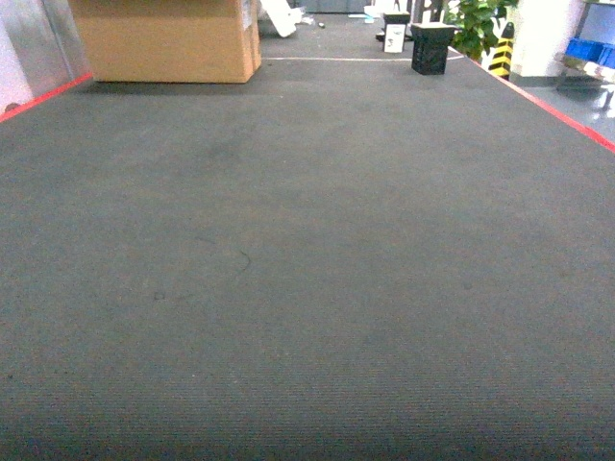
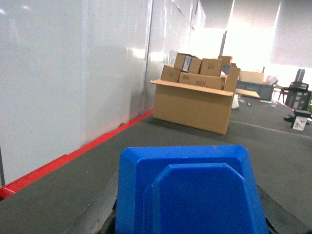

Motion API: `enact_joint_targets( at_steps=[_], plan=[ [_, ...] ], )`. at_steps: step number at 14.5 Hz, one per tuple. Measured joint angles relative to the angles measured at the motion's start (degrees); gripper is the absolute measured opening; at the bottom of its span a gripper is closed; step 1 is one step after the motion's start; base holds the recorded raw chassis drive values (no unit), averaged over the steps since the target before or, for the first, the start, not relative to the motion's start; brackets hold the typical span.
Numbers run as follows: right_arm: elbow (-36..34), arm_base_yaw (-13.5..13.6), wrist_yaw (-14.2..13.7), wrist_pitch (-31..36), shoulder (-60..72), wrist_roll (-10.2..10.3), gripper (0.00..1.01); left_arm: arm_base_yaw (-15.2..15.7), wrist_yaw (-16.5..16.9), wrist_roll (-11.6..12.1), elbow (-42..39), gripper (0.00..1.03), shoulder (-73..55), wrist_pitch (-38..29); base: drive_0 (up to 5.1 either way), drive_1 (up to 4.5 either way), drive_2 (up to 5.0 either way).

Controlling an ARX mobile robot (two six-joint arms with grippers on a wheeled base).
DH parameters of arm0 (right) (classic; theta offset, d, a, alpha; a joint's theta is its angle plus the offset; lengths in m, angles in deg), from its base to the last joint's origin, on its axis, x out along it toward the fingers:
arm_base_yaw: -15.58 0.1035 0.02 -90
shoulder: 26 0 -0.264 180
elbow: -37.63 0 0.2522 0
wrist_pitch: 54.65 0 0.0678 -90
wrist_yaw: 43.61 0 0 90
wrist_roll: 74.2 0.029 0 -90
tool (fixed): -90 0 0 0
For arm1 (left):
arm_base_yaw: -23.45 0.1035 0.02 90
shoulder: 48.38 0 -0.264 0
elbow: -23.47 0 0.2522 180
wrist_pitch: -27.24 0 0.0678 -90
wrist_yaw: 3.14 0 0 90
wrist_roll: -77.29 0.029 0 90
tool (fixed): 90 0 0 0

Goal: Sort blue parts and orange caps into right shelf containers

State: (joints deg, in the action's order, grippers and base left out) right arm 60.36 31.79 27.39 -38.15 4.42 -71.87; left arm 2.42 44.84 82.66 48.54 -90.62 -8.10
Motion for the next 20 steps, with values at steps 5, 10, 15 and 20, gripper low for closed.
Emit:
enact_joint_targets(
  at_steps=[5,10,15,20],
  plan=[
    [-0.68,-5.44,7.52,-13.94,-5.31,-1.27,0.42,9.22,26.88,-3.98,-0.09,0.43,11.41,27.91,0.0,0.00,0.0],
    [-4.85,-15.28,18.32,-16.92,-12.46,-1.88,0.42,14.69,35.28,-4.98,-5.73,0.43,18.32,31.17,0.0,0.00,0.0],
    [-6.88,-16.22,19.04,-20.37,-18.23,-1.92,0.42,20.90,42.01,-5.14,-8.76,0.43,25.88,35.63,0.0,0.00,0.0],
    [-8.09,-16.22,18.95,-29.90,-30.08,-1.95,0.42,20.92,42.03,-5.14,-10.71,0.43,31.43,38.36,0.0,0.00,0.0]
  ],
)
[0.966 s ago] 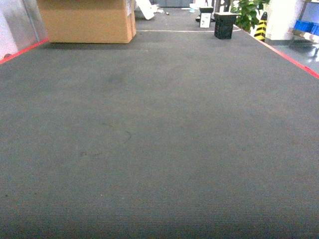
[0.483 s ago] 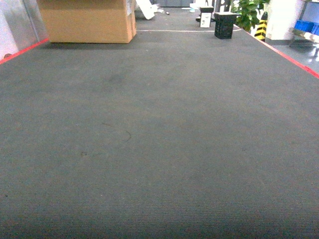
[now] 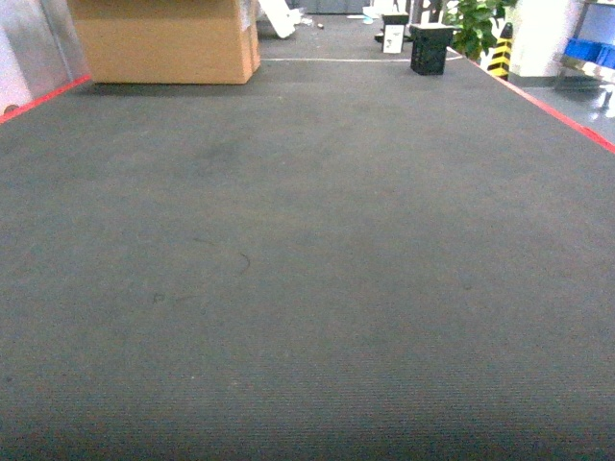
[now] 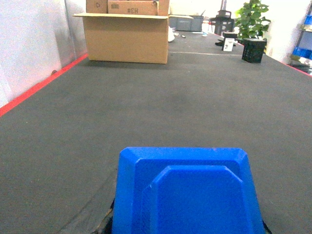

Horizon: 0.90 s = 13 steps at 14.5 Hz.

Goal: Sort blue parts and orange caps into right shelf containers

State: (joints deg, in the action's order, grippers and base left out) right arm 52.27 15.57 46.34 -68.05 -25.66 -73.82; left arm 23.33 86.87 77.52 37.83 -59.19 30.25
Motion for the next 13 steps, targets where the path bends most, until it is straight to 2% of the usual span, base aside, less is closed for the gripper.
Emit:
enact_joint_targets(
  at_steps=[1,2,3,13],
  plan=[
    [-0.13,0.00,0.04,-1.05,-0.02,0.00,0.42,0.00,-0.04,0.00,0.00,0.43,1.05,0.92,0.0,0.00,0.0],
    [-0.13,0.00,0.07,-0.35,-0.07,0.00,0.42,0.00,-0.15,0.00,0.09,0.43,5.27,7.28,0.0,0.00,0.0],
    [-0.13,0.00,0.07,-0.76,-0.07,0.00,0.42,0.00,-0.04,0.00,0.02,0.43,10.25,10.71,0.0,0.00,0.0],
    [-0.13,0.00,0.07,-0.72,-0.07,0.00,0.41,0.09,-0.04,-0.02,0.02,0.43,10.21,11.15,0.0,0.00,0.0]
  ],
)
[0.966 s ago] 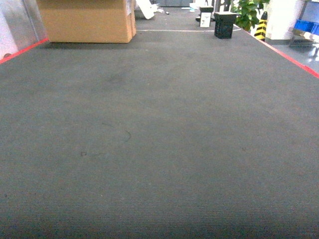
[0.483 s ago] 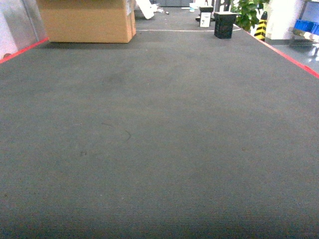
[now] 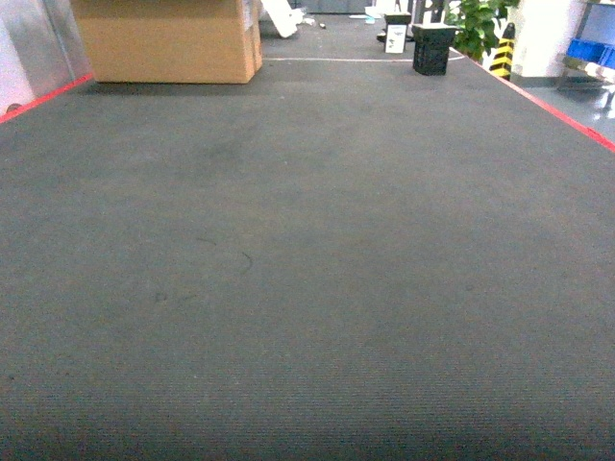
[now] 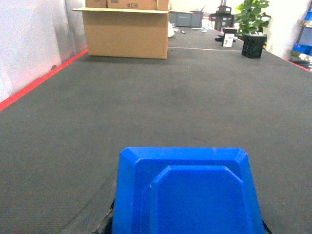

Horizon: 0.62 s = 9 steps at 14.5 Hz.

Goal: Sort blue parts and orange caps into right shelf containers

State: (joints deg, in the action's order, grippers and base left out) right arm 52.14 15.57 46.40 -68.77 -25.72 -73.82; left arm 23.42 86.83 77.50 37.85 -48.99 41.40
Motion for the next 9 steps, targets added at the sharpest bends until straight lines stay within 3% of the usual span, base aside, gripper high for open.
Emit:
enact_joint_targets(
  at_steps=[9],
  plan=[
    [0.00,0.00,0.00,0.00,0.00,0.00,0.41,0.00,0.00,0.00,0.00,0.43,0.00,0.00,0.0,0.00,0.0]
  ],
)
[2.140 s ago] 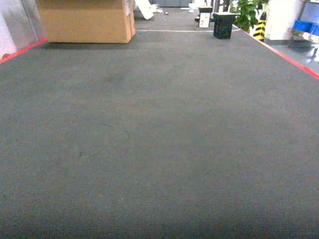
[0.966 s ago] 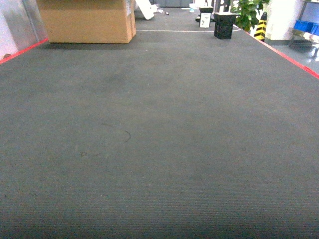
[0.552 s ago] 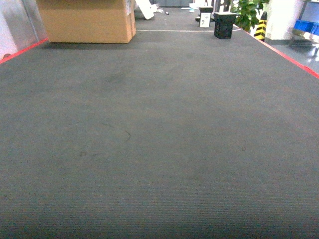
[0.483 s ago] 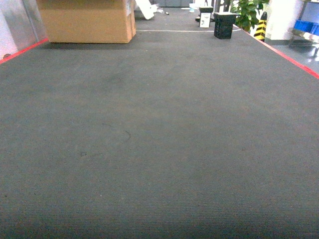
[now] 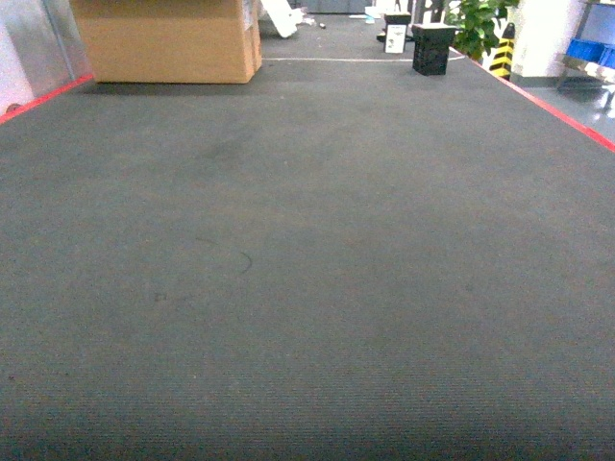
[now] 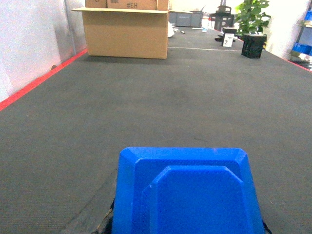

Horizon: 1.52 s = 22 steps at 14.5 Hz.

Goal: Sort blue parts and orange caps into right shelf containers

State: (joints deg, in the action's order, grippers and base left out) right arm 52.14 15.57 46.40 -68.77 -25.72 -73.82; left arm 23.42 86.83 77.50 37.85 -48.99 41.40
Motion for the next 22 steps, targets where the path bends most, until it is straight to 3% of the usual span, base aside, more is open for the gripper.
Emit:
enact_joint_targets(
  at_steps=[22],
  plan=[
    [0.00,0.00,0.00,0.02,0.00,0.00,0.41,0.00,0.00,0.00,0.00,0.43,0.00,0.00,-1.6,-1.62,-1.6]
  ],
)
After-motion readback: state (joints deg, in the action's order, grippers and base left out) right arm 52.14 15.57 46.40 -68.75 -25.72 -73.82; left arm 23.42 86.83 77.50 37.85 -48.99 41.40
